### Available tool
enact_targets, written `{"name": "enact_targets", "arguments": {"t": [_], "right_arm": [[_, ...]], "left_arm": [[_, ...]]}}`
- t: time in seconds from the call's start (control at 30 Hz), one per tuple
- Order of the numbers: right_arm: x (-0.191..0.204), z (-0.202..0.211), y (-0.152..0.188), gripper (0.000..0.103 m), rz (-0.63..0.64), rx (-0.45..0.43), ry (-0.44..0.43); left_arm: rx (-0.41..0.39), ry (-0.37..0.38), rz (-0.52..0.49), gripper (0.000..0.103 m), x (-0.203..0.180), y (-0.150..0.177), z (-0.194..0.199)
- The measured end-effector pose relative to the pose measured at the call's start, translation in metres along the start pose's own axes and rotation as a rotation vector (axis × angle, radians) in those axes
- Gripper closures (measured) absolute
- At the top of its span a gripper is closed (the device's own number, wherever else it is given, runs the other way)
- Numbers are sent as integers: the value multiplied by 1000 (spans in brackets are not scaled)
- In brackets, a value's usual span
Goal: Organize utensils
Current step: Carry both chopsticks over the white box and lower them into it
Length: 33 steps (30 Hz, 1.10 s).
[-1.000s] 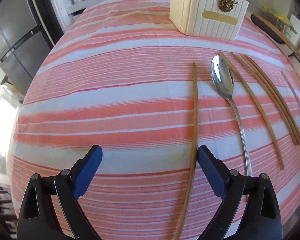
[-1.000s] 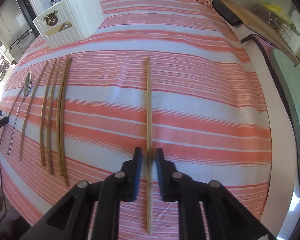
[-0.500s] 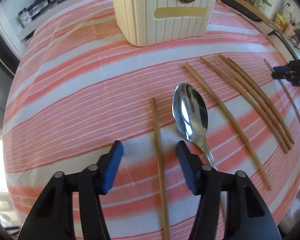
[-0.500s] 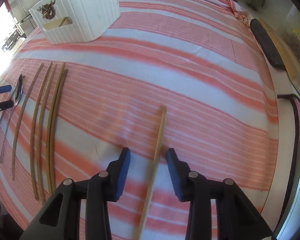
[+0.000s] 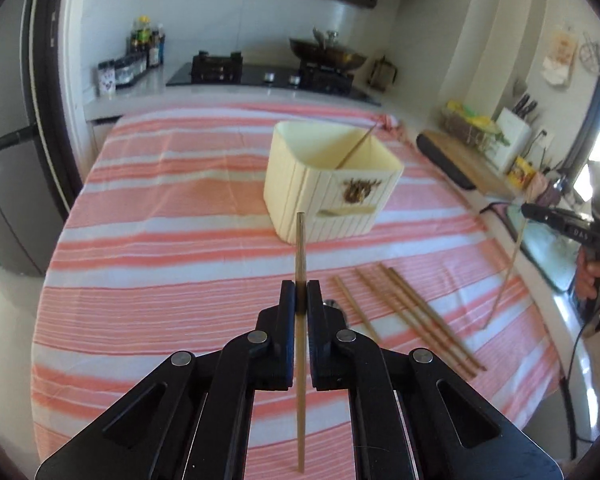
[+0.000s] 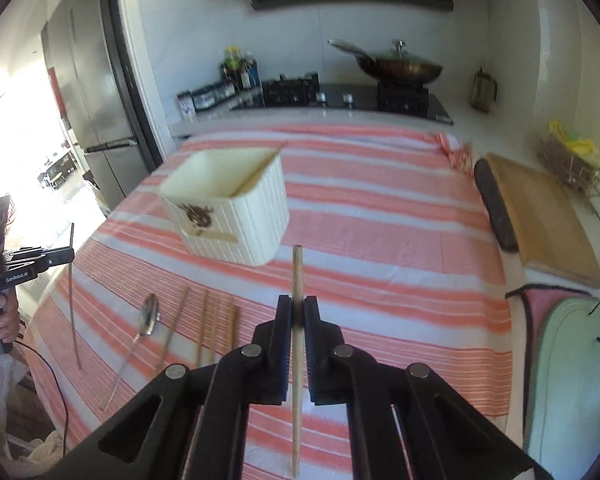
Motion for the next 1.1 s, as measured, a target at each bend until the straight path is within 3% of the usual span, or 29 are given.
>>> {"name": "enact_targets", "arguments": {"t": [0.17, 0.37, 0.57, 0.7, 0.8, 0.9, 1.1], "right_arm": [[23, 41, -13, 97, 38, -125, 12], [26, 54, -43, 97, 33, -219, 38], [28, 54, -110, 97, 20, -289, 41], [33, 53, -157, 97, -9, -387, 29], [40, 41, -178, 97, -24, -454, 17], [45, 10, -185, 97, -45, -457, 3], [45, -85, -174, 97, -131, -270, -88]], "left_arm": [[-97, 21, 20, 99, -4, -11, 30], [-192, 31, 20, 99, -8, -49, 53], [-299, 57, 24, 99, -25, -125, 67], [-433, -3, 15, 99, -40, -176, 62], [-491, -54, 35, 99, -40, -200, 36], [-467, -92, 62, 99, -36, -211, -8], [-263, -100, 113, 99, -23, -204, -101]]}}
Point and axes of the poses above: each gripper's, at about its wrist camera, not at the fingertips, and z roughly against the way its jaws point, x to its left, y to its underside, the point moved 2 cm from there along -z, roughly the way its jaws point, and after that the axes turned 3 degrees about z, right-handed, at the moved point
